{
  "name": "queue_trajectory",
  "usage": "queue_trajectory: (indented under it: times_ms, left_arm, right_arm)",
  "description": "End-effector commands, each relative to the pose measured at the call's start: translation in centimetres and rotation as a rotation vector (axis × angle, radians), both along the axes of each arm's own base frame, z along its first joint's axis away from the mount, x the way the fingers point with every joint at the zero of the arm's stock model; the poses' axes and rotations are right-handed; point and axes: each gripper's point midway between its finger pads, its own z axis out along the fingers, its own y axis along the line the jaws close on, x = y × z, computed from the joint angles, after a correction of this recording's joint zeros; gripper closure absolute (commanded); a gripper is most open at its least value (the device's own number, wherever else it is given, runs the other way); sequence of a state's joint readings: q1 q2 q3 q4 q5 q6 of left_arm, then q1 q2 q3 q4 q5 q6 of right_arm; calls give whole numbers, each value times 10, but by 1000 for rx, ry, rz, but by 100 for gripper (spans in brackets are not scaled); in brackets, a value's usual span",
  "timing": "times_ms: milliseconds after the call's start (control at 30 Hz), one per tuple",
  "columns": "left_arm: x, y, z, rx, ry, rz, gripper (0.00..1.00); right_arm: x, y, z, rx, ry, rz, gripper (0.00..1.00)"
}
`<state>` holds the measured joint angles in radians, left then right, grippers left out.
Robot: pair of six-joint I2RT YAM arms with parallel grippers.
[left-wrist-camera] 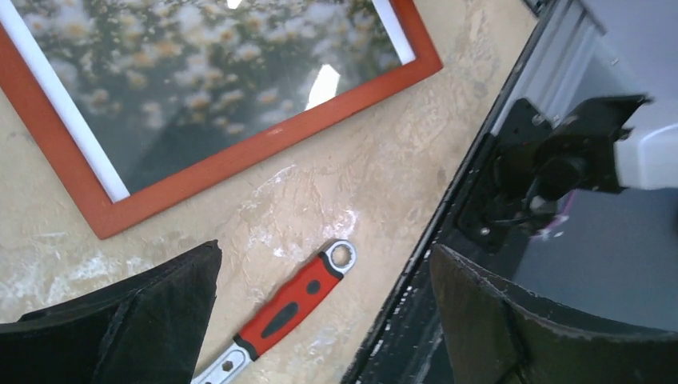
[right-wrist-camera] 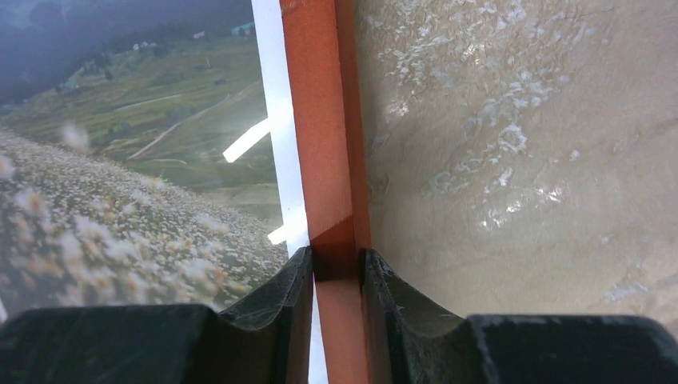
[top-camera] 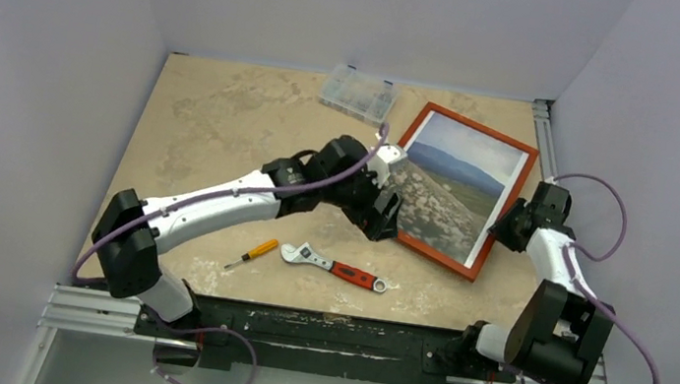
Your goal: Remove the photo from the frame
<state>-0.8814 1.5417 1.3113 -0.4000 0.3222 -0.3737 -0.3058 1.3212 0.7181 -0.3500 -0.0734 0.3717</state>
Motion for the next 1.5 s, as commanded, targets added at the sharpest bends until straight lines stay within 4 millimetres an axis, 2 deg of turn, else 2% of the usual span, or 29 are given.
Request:
queue_trajectory:
  times_ms: [0, 167, 267, 367, 467, 633, 667, 767, 833, 900, 933, 1033, 1100, 1200, 1267, 1367, 1467]
  left_arm:
    - [8, -20, 19, 42, -424, -38, 0]
    - [-14, -66, 13, 131, -787, -197, 0]
    - [-26, -92, 5, 112, -897, -245, 0]
    - [-40, -112, -10, 114, -971, -305, 0]
    - [-55, -130, -36, 165, -1046, -388, 0]
    - [-57, -151, -71, 229, -1104, -438, 0]
    - [-55, -152, -74, 245, -1105, -430, 0]
    - [-49, -143, -64, 215, -1027, -355, 0]
    - [-50, -131, -57, 149, -898, -331, 1]
    - [-50, -117, -44, 95, -787, -301, 2]
    - [-51, -111, -41, 75, -752, -289, 2]
    - [-58, -98, -33, 39, -702, -294, 2]
    - [-61, -90, -29, 29, -690, -302, 2]
    - [-64, -86, -24, 20, -676, -303, 2]
    - [-64, -87, -19, 4, -669, -302, 2]
    - [-62, -88, -12, -18, -653, -297, 2]
    - [-56, -91, -13, -19, -651, -283, 2]
  right_arm:
    - [13, 2, 52, 14, -101, -11, 100]
    - [4, 16, 63, 77, -67, 23, 100]
    - [1, 21, 70, 96, -70, 36, 100]
    - [0, 22, 76, 91, -81, 42, 100]
    - [0, 23, 80, 101, -81, 44, 100]
    - [4, 28, 83, 140, -84, 45, 100]
    - [4, 28, 82, 139, -79, 40, 100]
    - [10, 30, 77, 163, -81, 46, 100]
    - [17, 28, 66, 163, -81, 55, 78]
    - [20, 25, 48, 163, -61, 37, 64]
    - [21, 24, 37, 167, -46, 24, 59]
    - [18, 8, 8, 105, 30, -14, 56]
    - [16, 6, -6, 103, 45, -5, 54]
    - [16, 10, -22, 119, 63, 30, 55]
    - [13, 10, -34, 128, 87, 41, 61]
    - [8, 13, -48, 158, 111, 52, 80]
    - [8, 15, -50, 177, 103, 62, 98]
